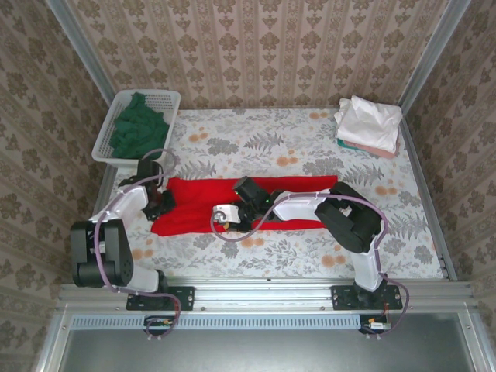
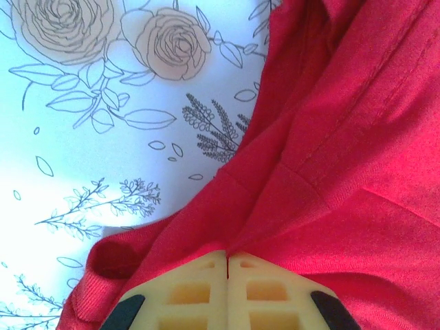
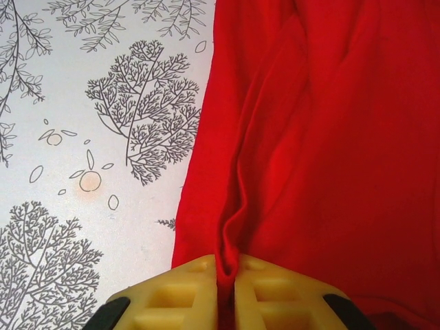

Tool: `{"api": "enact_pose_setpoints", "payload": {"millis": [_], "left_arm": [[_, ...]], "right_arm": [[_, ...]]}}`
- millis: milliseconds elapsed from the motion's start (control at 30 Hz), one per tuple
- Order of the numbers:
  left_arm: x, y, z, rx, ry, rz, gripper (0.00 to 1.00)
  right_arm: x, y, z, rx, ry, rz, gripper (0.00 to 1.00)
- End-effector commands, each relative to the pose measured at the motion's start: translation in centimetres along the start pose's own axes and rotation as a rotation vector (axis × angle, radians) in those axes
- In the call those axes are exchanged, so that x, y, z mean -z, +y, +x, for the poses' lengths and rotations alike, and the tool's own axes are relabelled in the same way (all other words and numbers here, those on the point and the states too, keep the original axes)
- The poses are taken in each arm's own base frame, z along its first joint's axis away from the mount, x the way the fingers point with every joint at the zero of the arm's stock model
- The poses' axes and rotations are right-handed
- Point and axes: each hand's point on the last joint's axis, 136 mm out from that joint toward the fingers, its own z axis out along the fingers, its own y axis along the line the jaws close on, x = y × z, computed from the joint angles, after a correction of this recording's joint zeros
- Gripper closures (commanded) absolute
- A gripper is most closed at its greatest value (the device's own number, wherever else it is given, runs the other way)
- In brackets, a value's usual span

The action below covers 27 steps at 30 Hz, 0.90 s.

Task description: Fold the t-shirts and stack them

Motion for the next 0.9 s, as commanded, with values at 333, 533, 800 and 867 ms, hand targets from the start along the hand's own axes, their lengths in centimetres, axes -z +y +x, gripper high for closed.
{"api": "enact_pose_setpoints", "payload": {"millis": [333,533,800,867], "left_arm": [[1.4,0.6,-3.3,0.001,-0.02,-0.008,0.93],[3.0,-0.1,-5.2,0.014,-0.076,0.048,1.0],[5.6,-2.3,-7.6,-0.029,-0.099,0.116,0.8],[4.7,-2.1,-6.8,-0.031,-0.057,0.112,0.84]], "right_arm": [[1.2,1.1,-0.9,0.038,-0.009,-0.022,0.87],[1.9,0.5,-1.9,0.018,-0.032,0.008,0.87],[4.6,-1.0,-5.6,0.054,-0.128,0.075,0.9],[4.6,-0.4,-5.8,0.075,-0.13,0.056,0.85]]}}
